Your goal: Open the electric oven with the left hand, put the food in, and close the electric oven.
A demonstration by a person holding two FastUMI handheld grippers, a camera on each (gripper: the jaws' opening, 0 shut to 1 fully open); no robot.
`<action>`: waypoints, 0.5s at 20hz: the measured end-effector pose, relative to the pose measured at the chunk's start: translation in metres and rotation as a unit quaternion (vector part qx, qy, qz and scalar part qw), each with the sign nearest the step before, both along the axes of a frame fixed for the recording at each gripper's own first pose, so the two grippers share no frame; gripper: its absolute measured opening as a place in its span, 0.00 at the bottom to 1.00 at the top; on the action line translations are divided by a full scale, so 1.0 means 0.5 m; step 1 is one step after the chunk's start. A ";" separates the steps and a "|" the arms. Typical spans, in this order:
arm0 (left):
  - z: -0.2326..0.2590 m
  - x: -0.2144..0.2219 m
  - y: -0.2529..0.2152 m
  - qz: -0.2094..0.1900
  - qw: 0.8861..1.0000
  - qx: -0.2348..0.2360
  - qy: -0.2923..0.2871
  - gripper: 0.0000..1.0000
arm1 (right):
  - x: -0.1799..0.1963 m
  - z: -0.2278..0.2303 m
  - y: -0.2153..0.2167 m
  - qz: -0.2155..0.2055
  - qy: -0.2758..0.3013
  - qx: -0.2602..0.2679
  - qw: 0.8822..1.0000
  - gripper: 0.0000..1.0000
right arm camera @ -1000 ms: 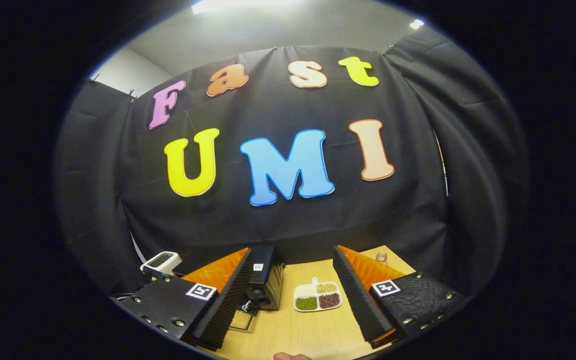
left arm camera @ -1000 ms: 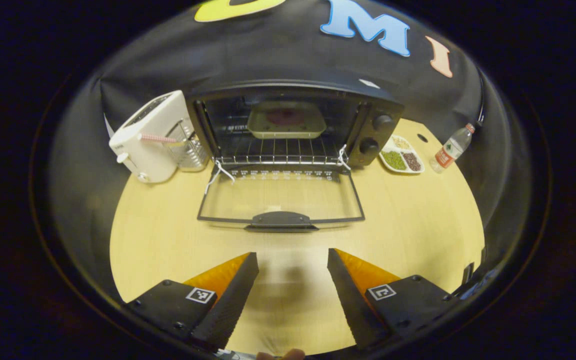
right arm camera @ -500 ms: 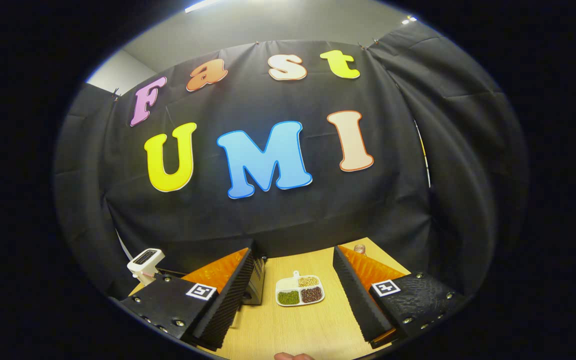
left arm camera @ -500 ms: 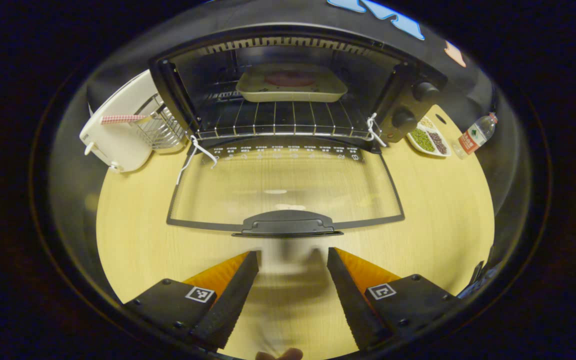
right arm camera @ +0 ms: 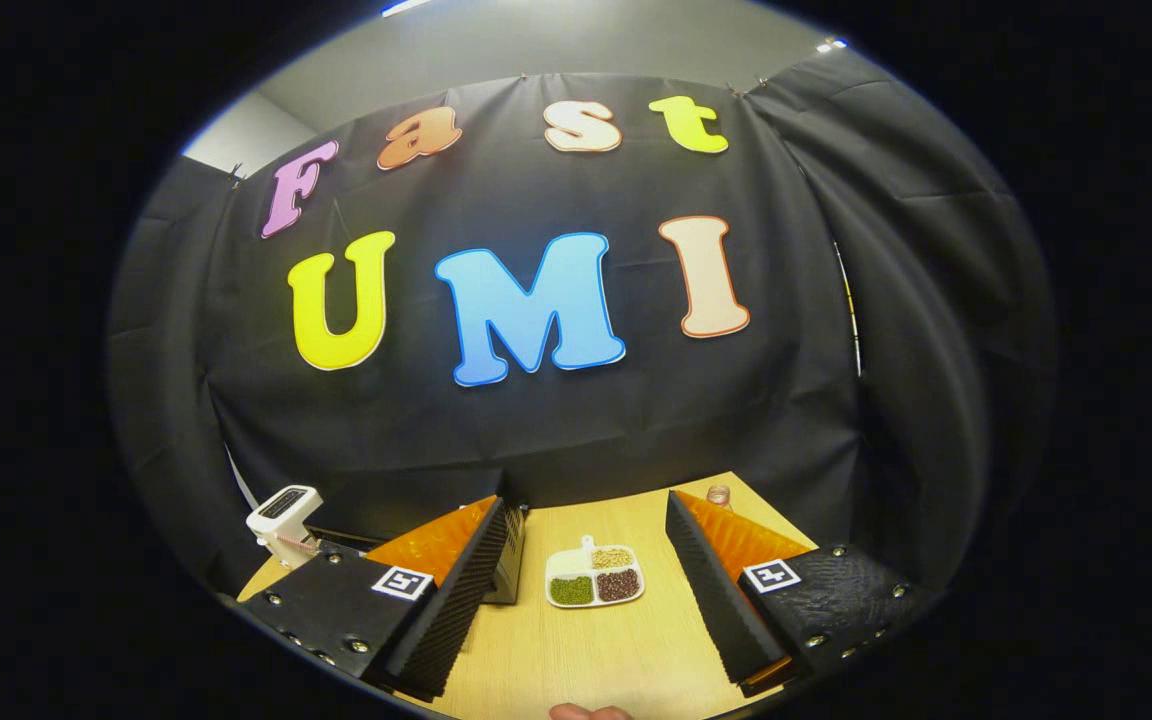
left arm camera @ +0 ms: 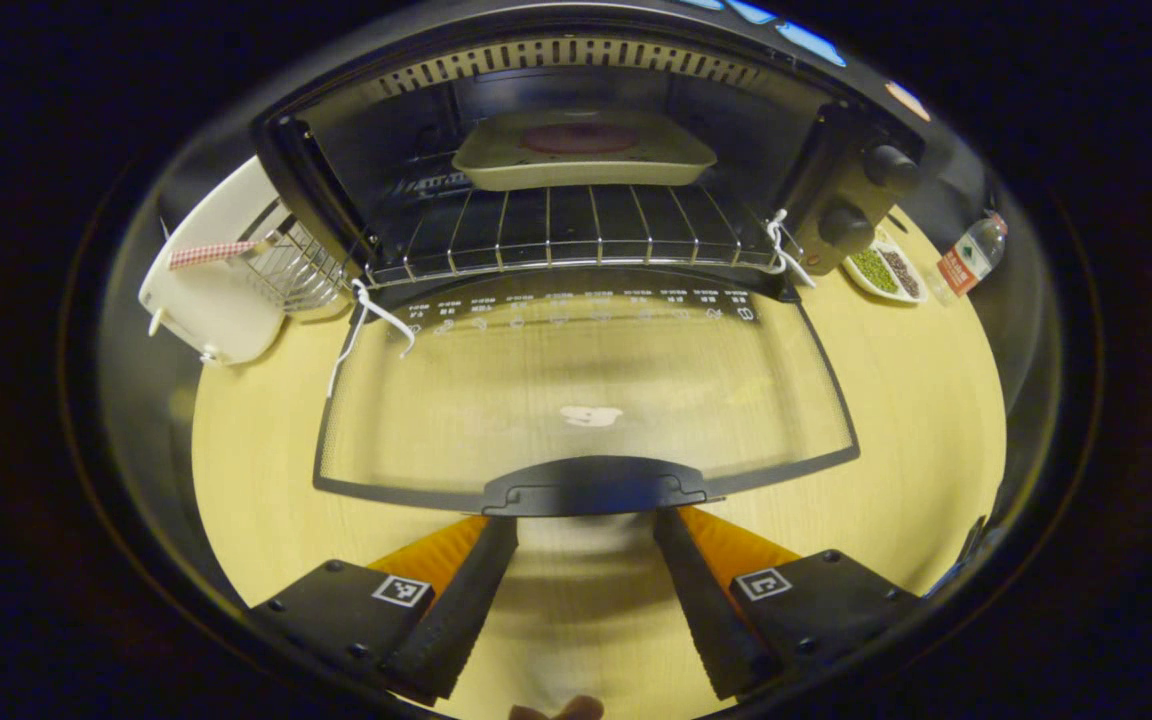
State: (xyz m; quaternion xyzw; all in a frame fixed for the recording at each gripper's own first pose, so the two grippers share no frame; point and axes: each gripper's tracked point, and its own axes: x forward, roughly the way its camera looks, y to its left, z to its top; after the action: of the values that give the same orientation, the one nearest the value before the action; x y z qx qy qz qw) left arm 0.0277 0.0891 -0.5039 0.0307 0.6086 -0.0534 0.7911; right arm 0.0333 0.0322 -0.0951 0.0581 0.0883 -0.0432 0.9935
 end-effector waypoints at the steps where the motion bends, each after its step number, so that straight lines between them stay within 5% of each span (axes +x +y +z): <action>1: 0.007 0.000 0.000 0.001 1.000 -0.002 -0.004 0.95 | 0.000 0.001 0.005 0.002 -0.001 0.000 1.000 0.97; 8: 0.087 -0.002 -0.002 0.001 0.998 -0.008 -0.057 0.99 | 0.004 0.002 0.039 0.018 -0.009 0.020 1.000 0.98; 10: 0.094 -0.001 -0.003 0.001 0.998 -0.005 -0.060 0.91 | 0.002 -0.005 0.047 0.021 -0.006 0.027 0.999 0.97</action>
State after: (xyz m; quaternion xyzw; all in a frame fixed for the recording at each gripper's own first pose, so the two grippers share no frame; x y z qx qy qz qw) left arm 0.0273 0.0877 -0.4569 0.0294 0.5597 -0.0542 0.8264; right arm 0.0345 0.0556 -0.0975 0.0834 0.0846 -0.0194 0.9927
